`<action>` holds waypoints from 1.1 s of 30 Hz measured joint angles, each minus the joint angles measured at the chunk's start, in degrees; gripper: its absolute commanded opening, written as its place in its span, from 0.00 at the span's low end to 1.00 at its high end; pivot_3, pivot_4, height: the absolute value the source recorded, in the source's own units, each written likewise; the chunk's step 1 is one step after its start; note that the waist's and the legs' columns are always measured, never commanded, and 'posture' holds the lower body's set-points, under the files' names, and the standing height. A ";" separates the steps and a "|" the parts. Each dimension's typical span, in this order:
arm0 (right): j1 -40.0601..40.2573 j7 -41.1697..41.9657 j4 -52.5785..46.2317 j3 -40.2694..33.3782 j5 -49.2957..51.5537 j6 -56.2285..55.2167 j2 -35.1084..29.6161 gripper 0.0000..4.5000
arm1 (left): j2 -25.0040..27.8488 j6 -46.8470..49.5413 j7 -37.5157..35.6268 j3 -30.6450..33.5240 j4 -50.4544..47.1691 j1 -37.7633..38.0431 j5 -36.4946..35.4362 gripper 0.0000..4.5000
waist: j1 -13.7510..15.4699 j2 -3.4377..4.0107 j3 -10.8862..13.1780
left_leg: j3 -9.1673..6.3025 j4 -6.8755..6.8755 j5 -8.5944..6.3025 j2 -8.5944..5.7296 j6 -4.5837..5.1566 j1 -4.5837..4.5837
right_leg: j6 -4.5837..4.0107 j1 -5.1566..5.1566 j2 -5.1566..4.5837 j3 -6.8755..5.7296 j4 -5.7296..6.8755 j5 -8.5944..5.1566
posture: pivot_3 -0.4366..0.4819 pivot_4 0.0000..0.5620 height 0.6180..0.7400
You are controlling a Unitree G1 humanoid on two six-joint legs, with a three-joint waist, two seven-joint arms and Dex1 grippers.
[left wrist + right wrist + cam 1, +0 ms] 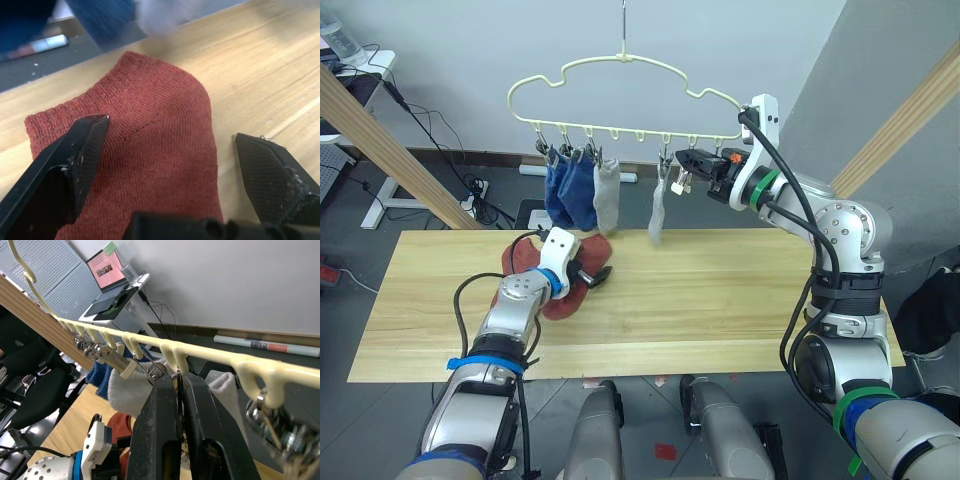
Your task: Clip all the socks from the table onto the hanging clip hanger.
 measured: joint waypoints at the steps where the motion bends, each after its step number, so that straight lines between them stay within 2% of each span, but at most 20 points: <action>1: 0.00 -0.18 -0.15 0.00 0.00 0.10 0.00 0.00 | 0.00 -0.05 -0.04 -0.10 0.59 -0.41 0.16 1.00 | -0.02 0.00 0.00 | 0.00 0.01 0.00 -0.01 0.00 0.00 | 0.00 0.01 0.00 0.00 0.01 0.00 | 0.39 0.64 1.00; 2: 0.00 -0.42 -0.24 0.01 0.01 0.22 0.00 0.00 | 0.00 -0.05 -0.08 -0.12 0.91 -0.66 0.25 0.92 | -0.02 0.00 0.00 | 0.00 0.01 0.00 0.00 0.00 0.01 | 0.00 0.02 0.00 0.00 0.01 0.00 | 0.39 0.64 1.00; 3: 0.01 -0.68 -0.38 -0.01 0.02 0.30 0.00 0.00 | 0.00 -0.07 -0.23 -0.12 0.96 -0.68 0.27 0.89 | -0.03 0.00 0.00 | 0.01 0.01 0.00 0.00 0.00 0.02 | 0.00 0.02 0.00 0.01 0.02 0.00 | 0.39 0.64 1.00; 10: 0.03 -1.11 -0.69 -0.03 0.02 0.42 0.15 0.00 | 0.22 -0.25 -1.34 0.01 0.42 -0.15 0.26 0.48 | -0.03 0.00 0.00 | 0.00 0.01 0.00 0.00 0.00 0.02 | 0.00 0.02 0.00 0.00 0.02 0.00 | 0.41 0.62 1.00; 17: 0.06 -1.78 -0.73 -0.02 0.04 0.37 0.30 0.00 | 0.59 -0.89 -2.83 -0.09 -5.13 4.27 0.21 0.00 | 0.01 0.00 0.00 | 0.00 0.01 0.00 0.00 0.00 0.02 | 0.00 0.02 -0.01 -0.01 0.03 0.00 | 0.41 0.60 1.00; 26: 0.33 -2.12 -0.91 -0.08 0.53 0.52 0.31 0.00 | 0.45 0.25 -6.09 0.53 -21.76 12.16 -3.31 0.00 | 0.12 0.00 0.00 | -0.03 0.01 0.00 0.01 0.00 0.00 | 0.00 0.01 -0.02 -0.03 0.01 0.00 | 0.42 0.59 1.00; 29: 0.18 -1.84 -0.70 -0.10 0.73 1.41 -0.97 0.00 | 0.59 -0.31 -7.20 0.94 -32.28 16.76 -5.14 0.00 | -0.06 0.00 0.00 | 0.03 -0.02 0.00 0.01 0.00 -0.01 | 0.00 0.01 -0.07 0.02 -0.05 0.00 | 0.41 0.59 1.00; 33: -2.64 -1.90 1.79 -2.57 2.92 7.54 -3.74 0.00 | 0.17 -6.95 -7.45 0.86 -46.39 21.18 -5.64 0.00 | 0.28 0.00 0.00 | -0.02 -0.03 0.00 -0.03 0.00 0.00 | 0.00 0.07 -0.16 -0.01 -0.06 0.00 | 0.41 0.60 1.00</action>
